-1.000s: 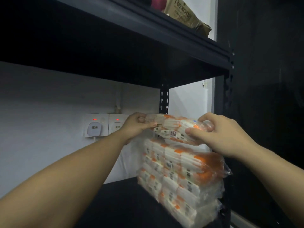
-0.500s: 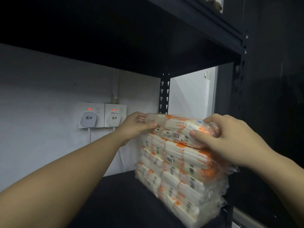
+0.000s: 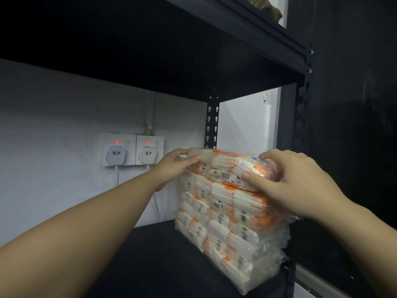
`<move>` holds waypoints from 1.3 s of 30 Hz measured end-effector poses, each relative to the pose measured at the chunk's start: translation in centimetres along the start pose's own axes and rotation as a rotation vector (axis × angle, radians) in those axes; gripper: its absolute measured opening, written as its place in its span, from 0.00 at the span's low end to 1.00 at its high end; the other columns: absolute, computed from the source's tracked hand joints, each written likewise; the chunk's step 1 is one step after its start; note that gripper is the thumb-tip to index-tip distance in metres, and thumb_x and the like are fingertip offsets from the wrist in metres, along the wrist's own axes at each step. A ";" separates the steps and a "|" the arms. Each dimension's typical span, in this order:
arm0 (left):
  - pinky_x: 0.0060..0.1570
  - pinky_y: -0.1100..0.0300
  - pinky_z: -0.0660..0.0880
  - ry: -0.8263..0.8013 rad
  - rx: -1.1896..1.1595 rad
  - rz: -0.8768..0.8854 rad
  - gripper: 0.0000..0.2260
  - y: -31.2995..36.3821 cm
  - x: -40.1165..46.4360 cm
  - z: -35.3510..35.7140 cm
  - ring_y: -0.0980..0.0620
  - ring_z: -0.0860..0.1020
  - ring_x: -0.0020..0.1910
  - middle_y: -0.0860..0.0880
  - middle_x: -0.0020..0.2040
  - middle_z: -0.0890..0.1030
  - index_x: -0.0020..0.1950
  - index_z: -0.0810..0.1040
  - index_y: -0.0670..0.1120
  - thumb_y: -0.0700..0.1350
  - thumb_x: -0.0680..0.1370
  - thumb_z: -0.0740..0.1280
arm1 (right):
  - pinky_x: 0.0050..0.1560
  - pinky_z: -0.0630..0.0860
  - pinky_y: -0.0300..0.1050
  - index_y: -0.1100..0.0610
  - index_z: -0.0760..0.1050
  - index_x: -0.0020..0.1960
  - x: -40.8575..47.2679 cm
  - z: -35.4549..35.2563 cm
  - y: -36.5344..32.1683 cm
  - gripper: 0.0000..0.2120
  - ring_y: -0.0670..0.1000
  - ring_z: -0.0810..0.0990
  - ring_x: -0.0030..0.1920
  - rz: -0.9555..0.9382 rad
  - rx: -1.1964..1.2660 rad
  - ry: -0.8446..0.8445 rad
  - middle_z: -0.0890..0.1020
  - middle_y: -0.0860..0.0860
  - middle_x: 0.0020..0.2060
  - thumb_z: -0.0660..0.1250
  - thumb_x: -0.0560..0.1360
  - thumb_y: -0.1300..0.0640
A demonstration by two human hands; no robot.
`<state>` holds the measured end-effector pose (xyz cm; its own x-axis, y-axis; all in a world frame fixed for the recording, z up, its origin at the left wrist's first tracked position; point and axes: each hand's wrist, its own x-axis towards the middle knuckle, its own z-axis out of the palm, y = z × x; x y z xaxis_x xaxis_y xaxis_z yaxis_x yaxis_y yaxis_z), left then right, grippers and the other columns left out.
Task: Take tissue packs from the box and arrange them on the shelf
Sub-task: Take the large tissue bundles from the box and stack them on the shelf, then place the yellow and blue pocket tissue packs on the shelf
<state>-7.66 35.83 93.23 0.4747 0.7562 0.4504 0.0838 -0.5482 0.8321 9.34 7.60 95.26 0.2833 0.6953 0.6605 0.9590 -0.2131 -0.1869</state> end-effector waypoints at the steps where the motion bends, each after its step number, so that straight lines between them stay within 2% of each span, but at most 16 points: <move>1: 0.70 0.47 0.73 0.004 0.004 -0.008 0.34 0.1 -0.2 0.0 0.53 0.80 0.63 0.54 0.62 0.82 0.70 0.77 0.55 0.70 0.69 0.74 | 0.54 0.79 0.53 0.38 0.72 0.70 -0.1 -0.1 -0.1 0.38 0.48 0.75 0.60 -0.001 -0.014 0.002 0.79 0.41 0.61 0.58 0.66 0.19; 3: 0.70 0.49 0.71 0.014 0.027 -0.017 0.39 0.3 -0.6 0.0 0.52 0.77 0.67 0.56 0.66 0.79 0.75 0.73 0.57 0.71 0.68 0.73 | 0.57 0.78 0.55 0.38 0.70 0.72 -0.3 -0.3 -0.3 0.40 0.50 0.72 0.65 0.000 -0.045 0.003 0.77 0.41 0.65 0.57 0.67 0.19; 5: 0.66 0.54 0.68 0.024 0.067 -0.020 0.38 0.7 -1.0 0.1 0.51 0.73 0.69 0.55 0.70 0.76 0.79 0.67 0.57 0.68 0.73 0.71 | 0.59 0.77 0.56 0.39 0.69 0.74 -0.5 -0.5 -0.4 0.41 0.50 0.70 0.67 0.000 -0.076 0.009 0.76 0.41 0.67 0.56 0.67 0.19; 9: 0.65 0.55 0.65 0.040 0.112 -0.024 0.37 1.6 -2.3 0.1 0.46 0.67 0.77 0.48 0.80 0.67 0.82 0.60 0.57 0.65 0.77 0.69 | 0.65 0.74 0.56 0.41 0.68 0.76 -1.0 -0.8 -0.8 0.43 0.51 0.68 0.71 -0.029 -0.102 0.068 0.75 0.42 0.71 0.55 0.68 0.19; 13: 0.72 0.50 0.65 0.047 0.169 -0.009 0.38 2.3 -4.0 -0.7 0.46 0.64 0.79 0.48 0.82 0.64 0.83 0.59 0.57 0.65 0.77 0.69 | 0.71 0.69 0.57 0.43 0.68 0.76 -1.6 -1.1 -1.3 0.42 0.51 0.66 0.75 -0.065 -0.086 0.115 0.74 0.44 0.72 0.55 0.70 0.20; 19: 0.75 0.51 0.62 0.022 0.326 0.047 0.39 2.4 -9.4 -2.9 0.51 0.61 0.81 0.52 0.82 0.62 0.83 0.59 0.56 0.64 0.76 0.71 | 0.73 0.66 0.57 0.45 0.72 0.74 -4.0 -0.7 -3.8 0.36 0.51 0.67 0.74 -0.160 -0.078 0.142 0.76 0.44 0.70 0.58 0.74 0.24; 25: 0.78 0.52 0.60 0.036 0.728 0.164 0.39 2.5 -19.3 -6.6 0.52 0.59 0.81 0.53 0.82 0.61 0.83 0.59 0.54 0.68 0.77 0.66 | 0.77 0.60 0.55 0.45 0.70 0.76 -9.0 1.0 -8.1 0.36 0.50 0.65 0.77 -0.220 -0.023 0.095 0.72 0.44 0.75 0.56 0.75 0.25; 29: 0.77 0.52 0.62 0.019 0.803 0.133 0.37 2.6 -28.1 -8.0 0.52 0.61 0.80 0.53 0.81 0.64 0.83 0.60 0.52 0.68 0.78 0.63 | 0.78 0.61 0.54 0.46 0.70 0.77 -14.2 2.6 -11.1 0.39 0.51 0.64 0.78 -0.237 0.052 0.003 0.72 0.46 0.76 0.56 0.74 0.24; 32: 0.77 0.51 0.62 -0.018 0.841 0.096 0.37 2.2 -34.9 -8.4 0.52 0.59 0.80 0.54 0.81 0.62 0.83 0.59 0.53 0.69 0.79 0.61 | 0.79 0.60 0.52 0.45 0.68 0.77 -18.7 3.7 -13.1 0.37 0.49 0.62 0.79 -0.235 0.123 -0.064 0.71 0.45 0.76 0.59 0.75 0.26; 35: 0.80 0.52 0.56 -0.039 0.873 0.105 0.36 1.8 -41.7 -8.2 0.53 0.57 0.81 0.53 0.82 0.61 0.84 0.58 0.53 0.67 0.80 0.61 | 0.78 0.59 0.50 0.44 0.68 0.78 -23.7 4.9 -14.8 0.35 0.47 0.60 0.79 -0.243 0.176 -0.117 0.70 0.44 0.77 0.61 0.76 0.28; 37: 0.82 0.54 0.50 -0.052 0.893 0.154 0.35 1.1 -45.9 -7.8 0.53 0.56 0.81 0.53 0.82 0.61 0.84 0.59 0.52 0.66 0.81 0.60 | 0.77 0.60 0.49 0.46 0.70 0.77 -27.3 6.0 -15.7 0.33 0.46 0.62 0.78 -0.253 0.222 -0.144 0.72 0.44 0.75 0.63 0.77 0.31; 39: 0.81 0.56 0.48 -0.060 0.901 0.206 0.33 -0.3 -49.7 -7.3 0.53 0.59 0.81 0.53 0.81 0.63 0.83 0.61 0.51 0.65 0.82 0.61 | 0.76 0.63 0.47 0.48 0.72 0.76 -30.9 7.3 -16.3 0.31 0.46 0.65 0.76 -0.264 0.262 -0.161 0.74 0.44 0.73 0.66 0.78 0.35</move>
<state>-37.61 1.02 72.98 0.5980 0.6072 0.5232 0.6309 -0.7592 0.1600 -14.94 -5.37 72.61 0.0049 0.8061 0.5918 0.9635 0.1546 -0.2186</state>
